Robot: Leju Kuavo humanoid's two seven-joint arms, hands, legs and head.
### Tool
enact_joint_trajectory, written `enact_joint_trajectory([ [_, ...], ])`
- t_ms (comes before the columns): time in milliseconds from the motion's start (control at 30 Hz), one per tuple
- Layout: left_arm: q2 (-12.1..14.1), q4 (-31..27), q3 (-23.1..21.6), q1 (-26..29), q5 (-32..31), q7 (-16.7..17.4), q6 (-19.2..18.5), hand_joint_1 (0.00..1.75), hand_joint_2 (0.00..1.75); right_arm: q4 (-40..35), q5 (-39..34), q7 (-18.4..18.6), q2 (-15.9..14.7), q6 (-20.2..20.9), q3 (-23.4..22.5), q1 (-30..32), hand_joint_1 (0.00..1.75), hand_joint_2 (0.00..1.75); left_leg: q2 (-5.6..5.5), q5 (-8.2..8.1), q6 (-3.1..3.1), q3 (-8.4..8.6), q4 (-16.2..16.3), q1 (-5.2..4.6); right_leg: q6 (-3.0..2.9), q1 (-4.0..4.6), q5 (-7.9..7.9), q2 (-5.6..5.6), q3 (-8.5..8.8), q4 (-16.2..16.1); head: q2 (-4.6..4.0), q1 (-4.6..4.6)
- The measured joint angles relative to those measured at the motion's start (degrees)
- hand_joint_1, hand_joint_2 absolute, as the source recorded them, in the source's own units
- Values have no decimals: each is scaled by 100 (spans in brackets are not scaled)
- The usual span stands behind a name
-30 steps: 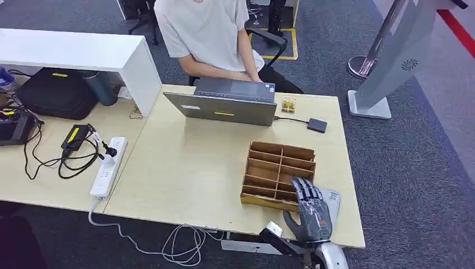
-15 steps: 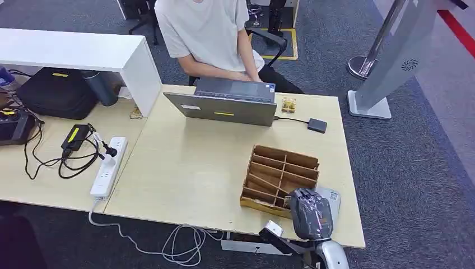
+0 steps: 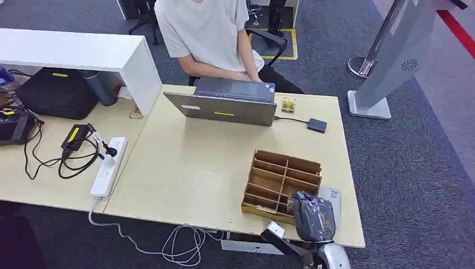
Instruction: Pass the card to the sensor for recognition and then transmit it.
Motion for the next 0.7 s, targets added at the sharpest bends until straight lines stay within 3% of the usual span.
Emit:
enact_joint_trajectory([
  [433, 13, 33, 0, 31, -33, 55, -55, 0, 175, -354, -260, 144, -138, 24, -22, -25, 175, 175, 3, 0, 0, -6, 0, 2, -1, 2, 0, 2, -4, 1, 0, -2],
  [700, 15, 35, 0, 47, -94, 68, -188, 0, 175, -608, -658, 175, -339, 501, -24, -460, 175, 175, 4, 1, 0, -9, 0, 1, -1, 2, 2, 3, -6, 1, 0, -2],
])
